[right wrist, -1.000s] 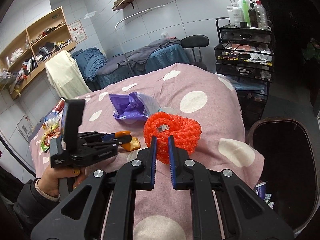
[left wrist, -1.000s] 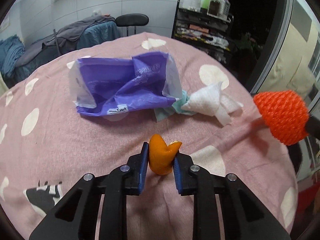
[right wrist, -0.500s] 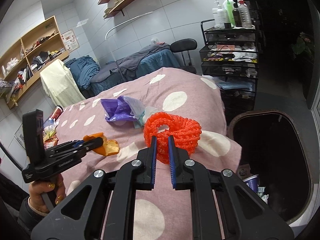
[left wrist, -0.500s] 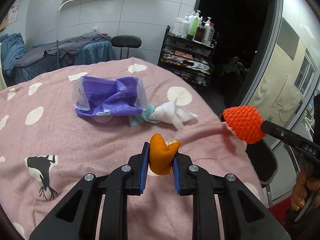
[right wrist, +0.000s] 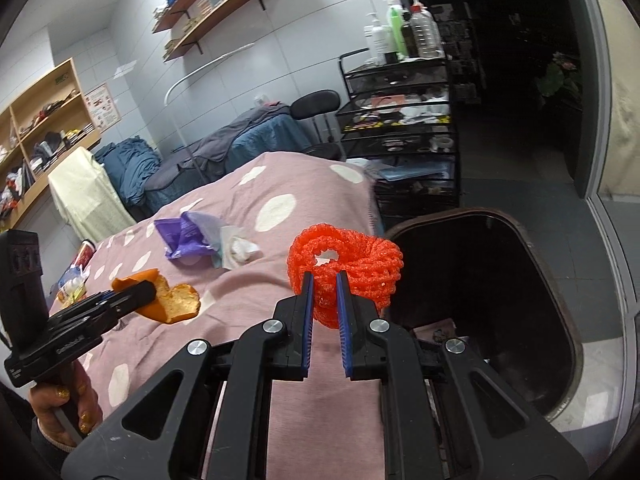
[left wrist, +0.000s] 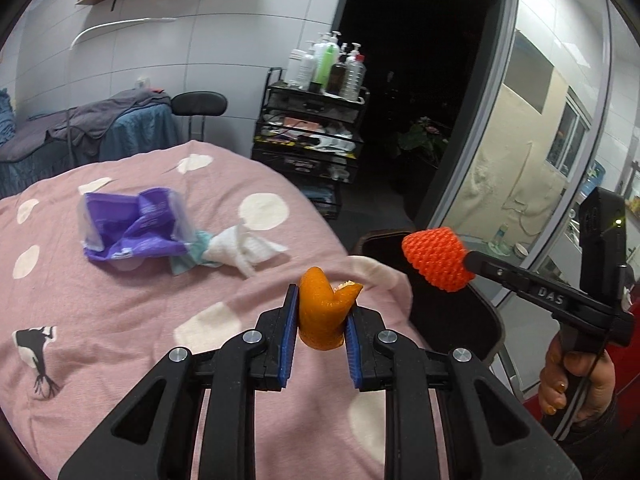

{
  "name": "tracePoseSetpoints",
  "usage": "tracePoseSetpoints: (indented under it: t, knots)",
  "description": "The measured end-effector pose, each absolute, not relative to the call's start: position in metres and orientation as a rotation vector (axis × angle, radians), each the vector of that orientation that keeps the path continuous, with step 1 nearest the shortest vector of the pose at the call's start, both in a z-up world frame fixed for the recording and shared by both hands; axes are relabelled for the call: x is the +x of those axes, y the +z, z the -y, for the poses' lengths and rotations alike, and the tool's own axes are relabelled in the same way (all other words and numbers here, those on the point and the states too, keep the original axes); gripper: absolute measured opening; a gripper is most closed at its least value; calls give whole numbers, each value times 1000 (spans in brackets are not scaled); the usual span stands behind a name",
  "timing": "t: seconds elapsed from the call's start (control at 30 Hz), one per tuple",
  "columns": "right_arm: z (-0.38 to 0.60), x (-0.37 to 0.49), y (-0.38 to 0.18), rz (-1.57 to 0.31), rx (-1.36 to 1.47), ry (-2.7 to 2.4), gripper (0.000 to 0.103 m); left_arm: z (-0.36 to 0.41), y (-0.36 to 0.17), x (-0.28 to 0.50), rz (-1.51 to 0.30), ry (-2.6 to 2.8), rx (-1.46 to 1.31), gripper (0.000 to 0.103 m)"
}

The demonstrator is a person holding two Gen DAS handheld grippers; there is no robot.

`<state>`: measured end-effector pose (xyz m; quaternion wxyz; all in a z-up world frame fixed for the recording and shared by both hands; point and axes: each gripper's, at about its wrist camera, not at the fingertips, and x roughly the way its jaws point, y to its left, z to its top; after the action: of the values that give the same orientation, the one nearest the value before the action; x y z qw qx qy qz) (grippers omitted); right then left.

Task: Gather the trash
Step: 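Carry the orange net over the bin and open the right gripper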

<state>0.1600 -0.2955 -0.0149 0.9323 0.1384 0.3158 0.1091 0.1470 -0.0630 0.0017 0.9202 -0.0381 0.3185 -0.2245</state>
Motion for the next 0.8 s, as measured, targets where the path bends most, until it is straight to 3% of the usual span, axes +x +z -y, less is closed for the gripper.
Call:
tracePoseSetpoints:
  t: [0.67, 0.73, 0.8]
  knots:
    - [365, 176, -80, -770, 352, 13, 13, 137, 1, 146, -663, -603, -9, 21]
    - [369, 178, -87, -779, 370, -3, 18, 141, 0, 146, -665, -608, -5, 21]
    - [371, 180, -95, -795, 380, -9, 36, 145, -1, 146, -672, -614, -7, 21]
